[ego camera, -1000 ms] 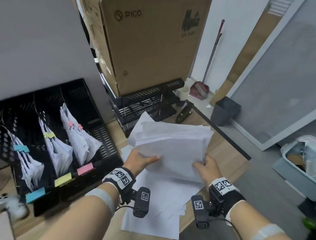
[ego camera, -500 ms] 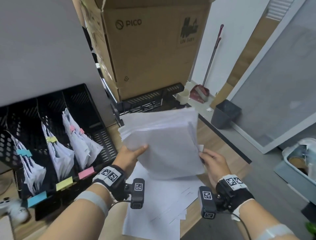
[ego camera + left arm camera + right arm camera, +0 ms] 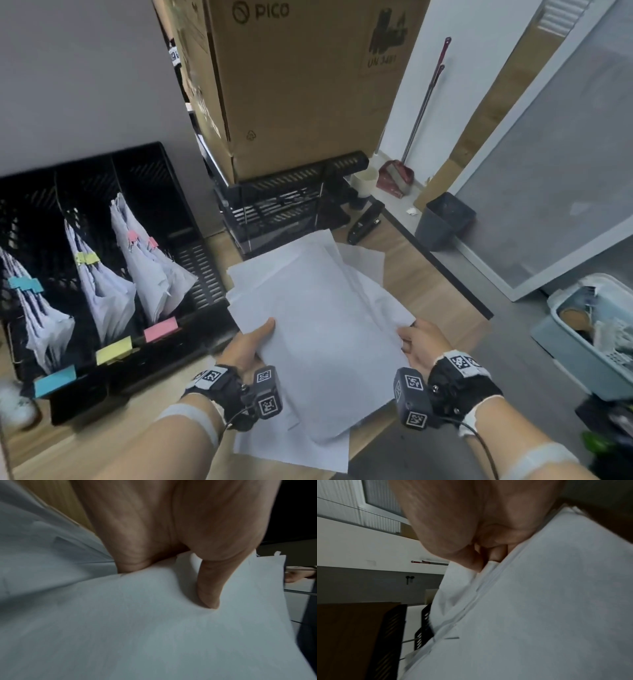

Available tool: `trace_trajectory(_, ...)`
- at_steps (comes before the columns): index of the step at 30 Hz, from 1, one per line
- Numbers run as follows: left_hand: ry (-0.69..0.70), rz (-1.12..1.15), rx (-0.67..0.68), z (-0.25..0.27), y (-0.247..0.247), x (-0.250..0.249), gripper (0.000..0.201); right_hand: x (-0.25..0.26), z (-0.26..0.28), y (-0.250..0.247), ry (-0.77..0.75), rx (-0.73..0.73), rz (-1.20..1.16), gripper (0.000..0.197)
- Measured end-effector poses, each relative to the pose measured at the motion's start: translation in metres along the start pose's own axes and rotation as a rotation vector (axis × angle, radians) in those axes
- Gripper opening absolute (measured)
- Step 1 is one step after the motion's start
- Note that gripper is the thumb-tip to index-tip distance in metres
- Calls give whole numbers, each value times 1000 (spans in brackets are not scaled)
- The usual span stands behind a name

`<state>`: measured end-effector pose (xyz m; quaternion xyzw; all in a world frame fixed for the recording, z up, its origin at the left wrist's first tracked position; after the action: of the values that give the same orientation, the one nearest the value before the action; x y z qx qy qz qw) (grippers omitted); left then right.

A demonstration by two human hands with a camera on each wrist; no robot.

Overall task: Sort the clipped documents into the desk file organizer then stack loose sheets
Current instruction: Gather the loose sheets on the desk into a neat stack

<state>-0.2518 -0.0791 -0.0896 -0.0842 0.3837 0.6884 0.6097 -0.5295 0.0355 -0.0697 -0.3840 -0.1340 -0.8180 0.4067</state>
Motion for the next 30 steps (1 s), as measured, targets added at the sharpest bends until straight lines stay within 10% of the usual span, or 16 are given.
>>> trace_trajectory(7, -192, 38, -39, -8, -5, 25, 32, -32, -9, -19, 162, -40, -25, 27)
trace_trajectory(13, -188, -5, -32, -11, 4, 22, 26, -25, -18, -20, 192, -72, 696, 7)
trace_trajectory(18, -188, -117, -92, -35, 5, 30, 27, -33, -35, -20, 238, -22, 1000, 28)
trace_trajectory(24, -104, -374, -76, -77, 3, 47, 61, -29, -39, -14, 89, 90, 939, 19)
trace_trajectory(30, -55, -476, -39, -60, 30, 46, 29, -34, -48, -8, 52, 159, 881, 52)
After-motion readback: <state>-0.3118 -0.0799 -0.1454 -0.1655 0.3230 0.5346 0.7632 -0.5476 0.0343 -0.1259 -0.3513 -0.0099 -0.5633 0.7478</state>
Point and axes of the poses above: each hand's wrist, its own z-axis away from the middle knuckle, its own y-axis out of the palm, x = y × z, the point moved 3 cm from there along -z, towards the middle knuckle, and after that the axes turned 1 degree about -y, right-handed, at the moved point
